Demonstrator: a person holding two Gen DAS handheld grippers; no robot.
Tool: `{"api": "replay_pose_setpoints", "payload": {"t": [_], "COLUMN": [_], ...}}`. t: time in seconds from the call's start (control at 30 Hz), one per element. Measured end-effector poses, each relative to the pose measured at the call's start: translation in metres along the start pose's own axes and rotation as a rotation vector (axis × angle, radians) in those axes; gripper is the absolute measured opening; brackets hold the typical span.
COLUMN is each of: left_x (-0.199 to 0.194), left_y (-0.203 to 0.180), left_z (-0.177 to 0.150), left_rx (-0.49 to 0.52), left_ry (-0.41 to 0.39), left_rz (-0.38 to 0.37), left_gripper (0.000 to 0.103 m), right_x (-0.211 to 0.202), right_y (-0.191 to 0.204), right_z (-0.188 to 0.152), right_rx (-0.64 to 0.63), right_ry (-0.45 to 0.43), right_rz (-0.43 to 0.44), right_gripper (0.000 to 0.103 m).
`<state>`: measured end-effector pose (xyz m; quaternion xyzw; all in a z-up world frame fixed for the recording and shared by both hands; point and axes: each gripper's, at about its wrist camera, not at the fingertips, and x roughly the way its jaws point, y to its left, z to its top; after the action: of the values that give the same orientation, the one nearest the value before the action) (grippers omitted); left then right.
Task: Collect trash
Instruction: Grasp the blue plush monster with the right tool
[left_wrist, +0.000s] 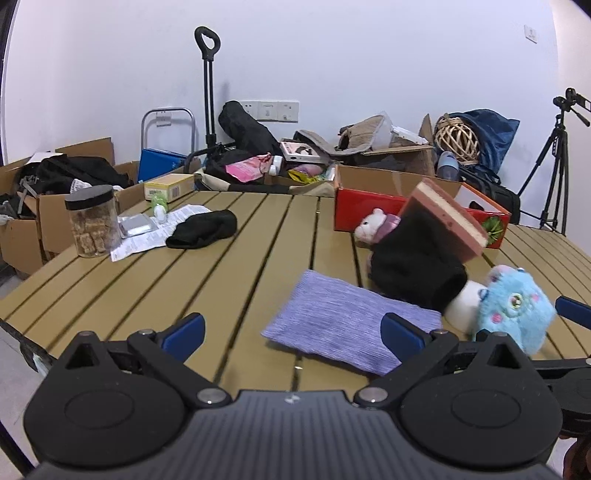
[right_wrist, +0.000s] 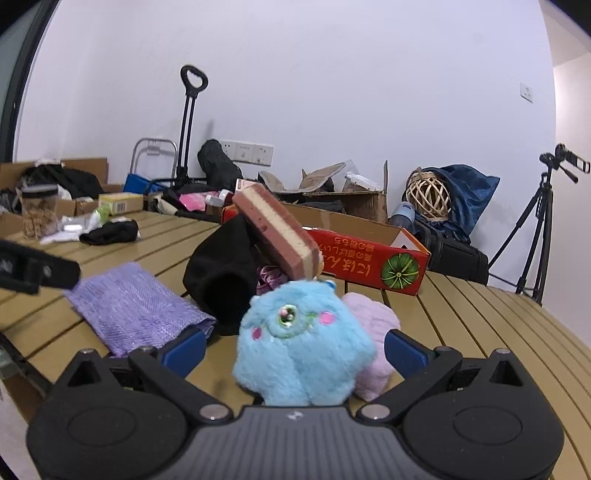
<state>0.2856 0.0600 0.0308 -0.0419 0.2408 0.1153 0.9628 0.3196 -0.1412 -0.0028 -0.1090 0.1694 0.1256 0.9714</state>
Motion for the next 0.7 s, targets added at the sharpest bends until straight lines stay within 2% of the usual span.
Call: {"api": "replay_pose_setpoints", "payload": {"t": [0.13,0.33,0.43,0.5,0.7], "left_x": [0.002,0.002,0.002,0.003,0.004], "left_y": [0.009,0.008,0.009,0.008,0.002], "left_z": [0.0,-0.004,-0.005,-0.006,-0.009], "left_rx": [-0.039,-0.016,-0.02,-0.023,0.005], "left_ry": [0.026,0.026,0.027,0.032,0.032], "left_rz": [-0.02,-0.01,-0.006,-0.006,-0.004], "left_gripper": [0.103,0.103,0.103,0.103,0.103], "right_x": [0.013,0.021,0.024,0.025,0.021], "right_y": [0.01,0.014,0.014,0.011,0.004], "right_z": [0.001,0.004,0.002,0.002,0.002], "right_rx": [-0.031,-0.047,-0.059,-0.056,-0.022], "right_ry": [0.016,0.026,0.04,0.051,0.053], "right_rz": [-0.039,-0.057,-0.066,-0.068,-0.042], "right_gripper": [0.103,0.099,0.095,0.087,0.084]}}
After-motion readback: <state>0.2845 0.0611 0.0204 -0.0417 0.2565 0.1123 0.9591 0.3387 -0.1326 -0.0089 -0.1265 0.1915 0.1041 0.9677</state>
